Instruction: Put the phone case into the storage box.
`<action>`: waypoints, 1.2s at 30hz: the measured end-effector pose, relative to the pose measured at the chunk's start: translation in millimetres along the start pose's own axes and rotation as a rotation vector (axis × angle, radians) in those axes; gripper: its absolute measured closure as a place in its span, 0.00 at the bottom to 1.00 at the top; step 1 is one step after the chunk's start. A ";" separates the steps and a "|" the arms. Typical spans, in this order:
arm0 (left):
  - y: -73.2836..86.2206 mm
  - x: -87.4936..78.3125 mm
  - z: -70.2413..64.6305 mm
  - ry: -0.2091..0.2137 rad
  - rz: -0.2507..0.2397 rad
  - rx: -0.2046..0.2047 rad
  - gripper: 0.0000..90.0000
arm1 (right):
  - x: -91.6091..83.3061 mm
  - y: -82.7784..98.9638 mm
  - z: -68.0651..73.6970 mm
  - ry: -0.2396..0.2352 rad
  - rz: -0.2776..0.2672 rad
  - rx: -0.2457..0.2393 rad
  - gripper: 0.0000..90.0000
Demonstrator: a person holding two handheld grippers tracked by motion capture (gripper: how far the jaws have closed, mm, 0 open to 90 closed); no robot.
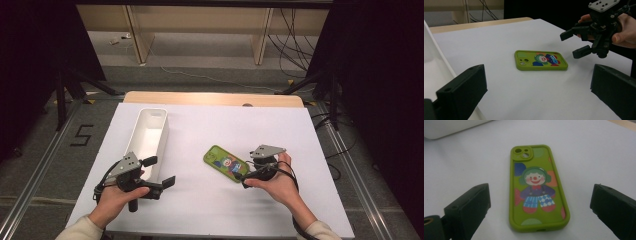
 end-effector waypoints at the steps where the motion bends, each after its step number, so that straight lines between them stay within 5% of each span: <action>1: 0.0 0.0 0.0 0.000 0.000 0.000 0.00 | 0.0 0.0 0.0 0.000 0.000 0.000 0.04; 36: 0.2 -0.2 -0.1 0.004 0.000 0.000 0.00 | 46.7 -14.3 3.7 -0.024 0.073 -0.018 0.04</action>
Point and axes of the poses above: each handheld gripper's, and its own axes: x roughly forward along the jaws, y roughly out of its underside, z roughly to its left, the point moved 4 cm from there along x, roughly forward along the jaws, and after that the axes turned 3 degrees about z, right-handed, at the moved point
